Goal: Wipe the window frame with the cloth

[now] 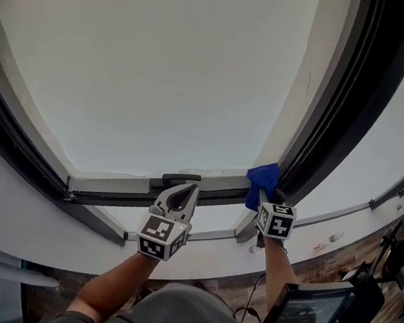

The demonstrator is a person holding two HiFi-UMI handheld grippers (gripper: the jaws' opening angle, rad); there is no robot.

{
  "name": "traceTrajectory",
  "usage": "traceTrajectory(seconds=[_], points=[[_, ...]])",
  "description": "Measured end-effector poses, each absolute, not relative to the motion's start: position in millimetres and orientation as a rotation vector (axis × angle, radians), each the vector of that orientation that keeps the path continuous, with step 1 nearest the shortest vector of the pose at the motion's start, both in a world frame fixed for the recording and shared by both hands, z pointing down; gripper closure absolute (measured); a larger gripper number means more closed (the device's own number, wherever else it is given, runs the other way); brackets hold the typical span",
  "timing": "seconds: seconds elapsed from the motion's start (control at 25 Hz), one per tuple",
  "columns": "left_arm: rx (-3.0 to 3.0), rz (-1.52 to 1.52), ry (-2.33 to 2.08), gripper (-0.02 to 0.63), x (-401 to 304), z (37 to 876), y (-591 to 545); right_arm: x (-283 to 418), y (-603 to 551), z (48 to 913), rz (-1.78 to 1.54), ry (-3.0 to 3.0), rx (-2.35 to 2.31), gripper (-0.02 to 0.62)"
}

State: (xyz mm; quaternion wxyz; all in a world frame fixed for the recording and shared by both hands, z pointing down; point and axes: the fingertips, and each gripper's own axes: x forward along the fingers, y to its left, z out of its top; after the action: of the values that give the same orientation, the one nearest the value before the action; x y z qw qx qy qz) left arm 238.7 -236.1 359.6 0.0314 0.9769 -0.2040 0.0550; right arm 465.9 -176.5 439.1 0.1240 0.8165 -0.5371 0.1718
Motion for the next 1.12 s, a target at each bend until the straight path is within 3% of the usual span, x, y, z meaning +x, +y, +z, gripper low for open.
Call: traceTrajectory(seconds=[0.32, 1.12], points=[[3.069, 0.023, -0.578, 0.598, 235, 295, -245, 435, -192, 286, 0.142, -1.64, 2.419, 0.472], [3.233, -0.317, -0.335, 0.598, 301, 79, -241, 460, -171, -52, -0.621, -1.526, 2.705, 0.471]])
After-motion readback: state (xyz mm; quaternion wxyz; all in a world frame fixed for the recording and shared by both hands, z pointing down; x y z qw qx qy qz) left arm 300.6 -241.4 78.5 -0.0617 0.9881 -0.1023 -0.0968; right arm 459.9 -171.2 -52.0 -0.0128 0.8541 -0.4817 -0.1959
